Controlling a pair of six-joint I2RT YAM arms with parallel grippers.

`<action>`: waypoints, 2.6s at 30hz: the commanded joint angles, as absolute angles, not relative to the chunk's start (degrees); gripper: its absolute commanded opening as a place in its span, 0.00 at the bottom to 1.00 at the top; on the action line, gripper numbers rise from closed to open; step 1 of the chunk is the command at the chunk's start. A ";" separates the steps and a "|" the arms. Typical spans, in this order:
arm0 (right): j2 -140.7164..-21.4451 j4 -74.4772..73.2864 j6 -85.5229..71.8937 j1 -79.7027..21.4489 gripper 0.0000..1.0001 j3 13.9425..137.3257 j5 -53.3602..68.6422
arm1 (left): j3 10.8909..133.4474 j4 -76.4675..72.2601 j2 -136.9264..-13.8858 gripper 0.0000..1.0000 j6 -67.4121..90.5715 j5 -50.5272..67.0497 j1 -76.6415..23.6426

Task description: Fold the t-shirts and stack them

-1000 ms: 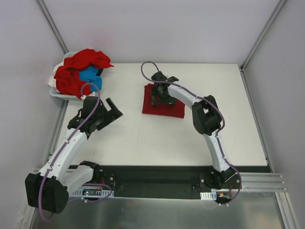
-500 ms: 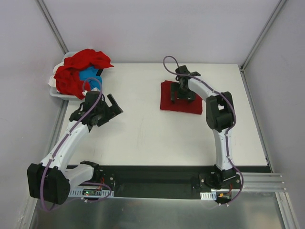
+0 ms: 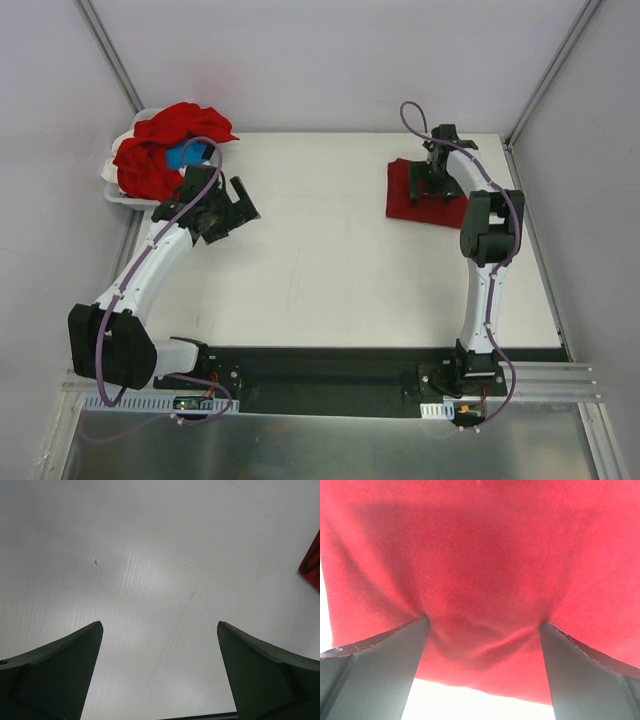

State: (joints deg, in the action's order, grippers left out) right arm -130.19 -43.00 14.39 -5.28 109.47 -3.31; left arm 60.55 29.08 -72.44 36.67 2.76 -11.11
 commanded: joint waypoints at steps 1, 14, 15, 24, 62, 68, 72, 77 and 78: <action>-133.94 -43.59 23.46 -2.20 0.96 116.53 -1.59 | 63.72 30.41 -75.23 0.99 35.16 3.34 -10.20; -144.05 -36.48 21.10 6.50 0.96 132.71 12.82 | 72.77 31.64 -86.57 0.99 32.87 5.01 -9.49; -144.23 -35.95 21.01 6.68 0.96 133.32 13.35 | 73.12 31.73 -87.44 0.99 32.78 5.10 -9.58; -141.59 -30.06 29.19 7.56 0.96 130.35 9.14 | 75.15 31.82 -88.86 0.99 31.64 5.01 -9.49; -91.34 -15.20 0.19 16.26 0.96 97.15 26.98 | 78.41 32.26 -78.23 0.99 27.95 9.40 -8.96; -77.27 -21.00 -6.76 15.03 0.96 76.93 27.25 | 69.63 31.12 -71.55 0.99 32.17 12.56 -8.96; -72.95 -25.65 -5.02 12.93 0.96 69.97 23.91 | 65.75 29.80 -67.60 0.99 33.40 12.57 -8.96; -70.41 -28.92 -3.43 11.69 0.96 68.30 22.59 | 64.78 29.09 -65.57 0.99 33.05 11.69 -8.96; -69.97 -28.39 -3.43 11.69 0.96 68.03 22.50 | 64.86 29.00 -65.74 0.99 33.31 11.78 -8.96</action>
State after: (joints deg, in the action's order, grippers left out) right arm -74.37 -28.42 -3.62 12.32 67.05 23.53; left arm 64.73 31.20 -67.77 32.38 11.49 -9.63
